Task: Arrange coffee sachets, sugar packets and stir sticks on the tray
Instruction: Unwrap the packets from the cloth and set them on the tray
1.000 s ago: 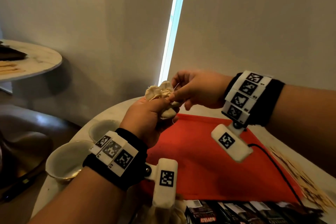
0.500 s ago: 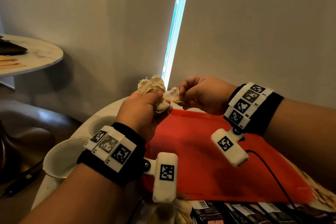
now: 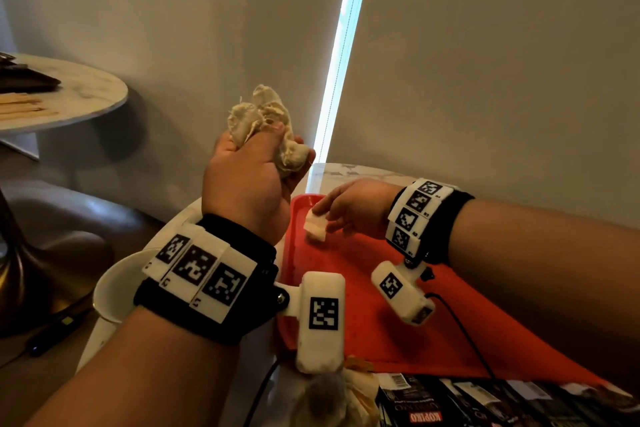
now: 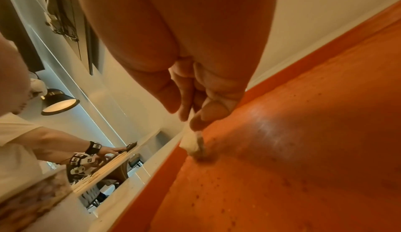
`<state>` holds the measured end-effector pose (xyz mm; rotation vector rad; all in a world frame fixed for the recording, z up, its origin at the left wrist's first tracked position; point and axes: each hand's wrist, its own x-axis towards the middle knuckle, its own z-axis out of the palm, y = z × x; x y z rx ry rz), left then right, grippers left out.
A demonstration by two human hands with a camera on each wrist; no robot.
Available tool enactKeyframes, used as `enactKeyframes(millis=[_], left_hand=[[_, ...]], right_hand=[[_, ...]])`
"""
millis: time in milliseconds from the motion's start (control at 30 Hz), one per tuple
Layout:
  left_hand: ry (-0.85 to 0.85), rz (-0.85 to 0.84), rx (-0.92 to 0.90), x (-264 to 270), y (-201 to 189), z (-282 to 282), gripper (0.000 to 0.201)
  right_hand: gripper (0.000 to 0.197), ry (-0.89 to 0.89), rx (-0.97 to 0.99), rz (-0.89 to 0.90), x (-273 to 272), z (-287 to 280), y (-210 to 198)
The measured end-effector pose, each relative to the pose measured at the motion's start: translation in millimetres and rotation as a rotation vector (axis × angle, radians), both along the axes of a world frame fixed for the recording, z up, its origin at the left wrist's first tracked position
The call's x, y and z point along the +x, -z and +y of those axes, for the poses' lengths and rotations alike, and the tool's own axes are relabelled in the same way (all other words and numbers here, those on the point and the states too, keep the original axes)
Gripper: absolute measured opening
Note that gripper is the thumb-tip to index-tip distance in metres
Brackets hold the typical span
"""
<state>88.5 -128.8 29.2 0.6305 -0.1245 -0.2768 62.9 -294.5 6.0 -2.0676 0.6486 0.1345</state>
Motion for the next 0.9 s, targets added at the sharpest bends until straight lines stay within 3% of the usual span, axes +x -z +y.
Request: enactKeyframes(millis=[100, 267, 467, 633, 900], left_hand=[[0.010, 0.005, 0.011, 0, 2, -1, 0.016], [0.018, -0.013, 0.002, 0, 2, 0, 0.016], [0.025, -0.005, 0.016, 1, 3, -1, 0.018], [0.026, -0.004, 0.016, 1, 3, -1, 0.019], [0.046, 0.017, 0.028, 0, 3, -2, 0.016]], right_hand=[[0.032, 0.069, 0.128, -0.009, 15, 2, 10], [0.037, 0.017, -0.024, -0.047, 32, -10, 9], [0.038, 0.020, -0.066, -0.057, 41, -15, 11], [0.037, -0.128, -0.482, 0.074, 23, -2, -3], [0.037, -0.210, -0.600, 0.158, 28, 5, 12]])
